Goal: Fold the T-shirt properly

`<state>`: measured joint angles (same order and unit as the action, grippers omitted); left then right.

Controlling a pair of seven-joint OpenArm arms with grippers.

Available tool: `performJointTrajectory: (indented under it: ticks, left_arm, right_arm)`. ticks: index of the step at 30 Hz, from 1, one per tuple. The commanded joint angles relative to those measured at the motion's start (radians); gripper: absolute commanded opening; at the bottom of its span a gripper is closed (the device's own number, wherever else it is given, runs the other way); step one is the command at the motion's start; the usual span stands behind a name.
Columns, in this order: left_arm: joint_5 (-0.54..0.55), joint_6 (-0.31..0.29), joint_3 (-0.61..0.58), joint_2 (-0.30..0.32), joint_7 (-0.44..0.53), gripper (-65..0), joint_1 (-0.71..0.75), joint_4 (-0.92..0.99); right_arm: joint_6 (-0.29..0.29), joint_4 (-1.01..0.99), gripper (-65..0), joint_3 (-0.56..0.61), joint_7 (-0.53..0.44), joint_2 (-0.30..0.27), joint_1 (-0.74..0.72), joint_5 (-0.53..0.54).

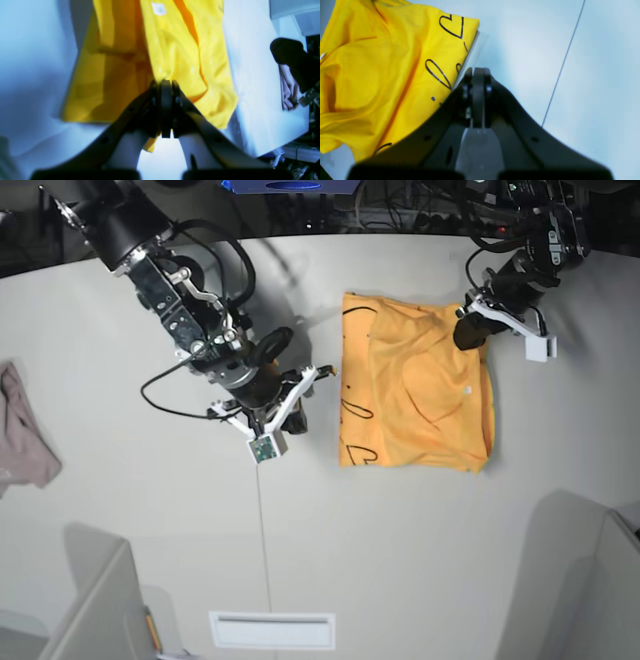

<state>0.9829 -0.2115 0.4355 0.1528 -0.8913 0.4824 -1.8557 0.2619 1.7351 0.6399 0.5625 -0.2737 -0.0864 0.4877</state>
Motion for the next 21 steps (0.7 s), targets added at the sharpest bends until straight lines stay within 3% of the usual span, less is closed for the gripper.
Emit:
performJointTrajectory:
  ticks: [1, 8, 15, 18, 21]
  left_arm:
    - [0.017, -0.010, 0.003, 0.006, 0.010, -65.0, 0.000, -0.015]
    - [0.015, -0.010, 0.003, 0.006, 0.010, -65.0, 0.000, -0.017]
    - [0.015, -0.010, 0.003, 0.038, 0.010, -65.0, 0.000, -0.015]
    - [0.015, -0.010, 0.004, 0.038, 0.010, -65.0, 0.006, -0.015]
    - [0.015, -0.010, 0.004, 0.040, 0.010, -65.0, 0.006, -0.015]
  right_arm:
    - [-0.008, 0.024, -65.0, -0.002, -0.025, 0.003, -0.016, -0.001]
    - [-0.069, 0.081, -65.0, 0.128, 0.015, 0.017, -0.002, -0.001]
    - [-0.074, 0.029, -65.0, 0.137, 0.143, 0.104, -0.025, -0.004]
    - [-0.075, -0.031, -65.0, 0.202, 0.144, 0.123, -0.085, -0.004]
    - [-0.075, -0.154, -65.0, 0.243, 0.144, 0.178, -0.157, -0.001]
